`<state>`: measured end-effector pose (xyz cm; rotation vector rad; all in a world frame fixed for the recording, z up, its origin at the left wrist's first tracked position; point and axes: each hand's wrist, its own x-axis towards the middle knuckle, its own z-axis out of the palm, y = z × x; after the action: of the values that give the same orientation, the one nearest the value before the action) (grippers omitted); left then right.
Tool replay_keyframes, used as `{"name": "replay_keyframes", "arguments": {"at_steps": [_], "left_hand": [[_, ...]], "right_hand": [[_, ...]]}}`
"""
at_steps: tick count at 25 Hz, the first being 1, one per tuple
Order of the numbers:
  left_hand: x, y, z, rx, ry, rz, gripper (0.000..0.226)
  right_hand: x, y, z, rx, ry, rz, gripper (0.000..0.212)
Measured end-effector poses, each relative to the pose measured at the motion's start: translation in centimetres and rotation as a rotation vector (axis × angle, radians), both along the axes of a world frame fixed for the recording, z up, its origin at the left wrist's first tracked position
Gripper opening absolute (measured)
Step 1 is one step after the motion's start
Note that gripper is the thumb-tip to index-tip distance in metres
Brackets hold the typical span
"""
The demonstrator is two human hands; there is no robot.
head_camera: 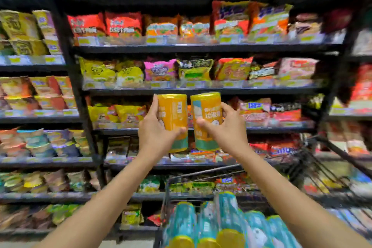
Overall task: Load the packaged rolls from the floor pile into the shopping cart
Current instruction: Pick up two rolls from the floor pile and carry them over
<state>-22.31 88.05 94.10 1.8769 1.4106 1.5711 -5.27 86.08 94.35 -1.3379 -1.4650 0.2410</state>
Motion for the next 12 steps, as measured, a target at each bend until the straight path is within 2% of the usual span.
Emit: {"name": "replay_keyframes", "arguments": {"at_steps": [2,5,12], "left_hand": [[5.8,-1.1,-0.7,-0.018,0.030,-0.075,0.121],[12.4,-2.1,-1.4,-0.015,0.068,-0.178,0.120],[21.7,1.3,-5.7,-0.150,0.095,-0.304,0.115]], "right_hand": [[5.6,-2.3,-0.7,-0.020,0.002,-0.100,0.051],[12.1,-4.7,-1.6,-0.064,0.007,-0.199,0.044],[20.6,-3.1,-6.7,-0.191,0.076,-0.310,0.038]]}}
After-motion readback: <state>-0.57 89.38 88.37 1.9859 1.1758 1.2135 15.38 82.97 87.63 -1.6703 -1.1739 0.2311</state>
